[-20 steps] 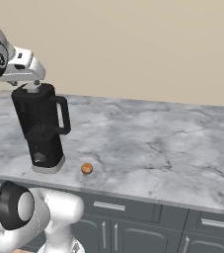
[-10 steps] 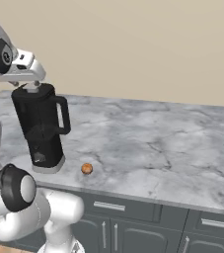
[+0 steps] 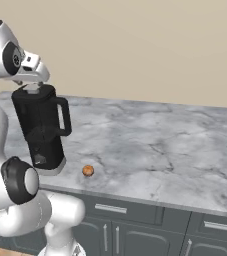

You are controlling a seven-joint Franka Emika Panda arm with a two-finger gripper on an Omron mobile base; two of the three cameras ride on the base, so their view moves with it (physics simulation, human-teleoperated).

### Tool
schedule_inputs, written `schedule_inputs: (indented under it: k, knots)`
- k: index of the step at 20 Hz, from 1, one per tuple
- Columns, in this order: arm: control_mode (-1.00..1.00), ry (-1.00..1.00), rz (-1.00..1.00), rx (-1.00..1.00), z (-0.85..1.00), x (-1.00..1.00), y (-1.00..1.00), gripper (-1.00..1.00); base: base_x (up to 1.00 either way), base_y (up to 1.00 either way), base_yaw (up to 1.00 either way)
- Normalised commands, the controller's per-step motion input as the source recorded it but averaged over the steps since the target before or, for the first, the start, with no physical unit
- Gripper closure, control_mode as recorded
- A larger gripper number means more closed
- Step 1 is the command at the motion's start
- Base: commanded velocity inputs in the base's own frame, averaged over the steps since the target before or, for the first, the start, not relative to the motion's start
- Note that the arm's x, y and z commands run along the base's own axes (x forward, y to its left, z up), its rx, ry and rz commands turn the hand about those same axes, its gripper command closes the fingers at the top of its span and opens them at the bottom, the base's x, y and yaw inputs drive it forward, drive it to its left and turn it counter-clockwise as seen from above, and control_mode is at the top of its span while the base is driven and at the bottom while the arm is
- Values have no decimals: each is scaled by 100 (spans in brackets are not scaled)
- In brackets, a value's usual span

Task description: Open the blender lid, put the tangerine in the blender, close the lid, and start the blender.

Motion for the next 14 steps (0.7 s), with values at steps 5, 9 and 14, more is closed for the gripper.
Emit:
schedule_inputs:
  k: [5, 9, 14]
  knots:
    - [-100, 2, -1, 4, 0, 23, 0, -100, 0, 0, 0]
    - [-100, 11, 0, 0, -1, 2, 0, -100, 0, 0, 0]
    - [-100, 18, 0, 0, -8, 0, 1, -100, 0, 0, 0]
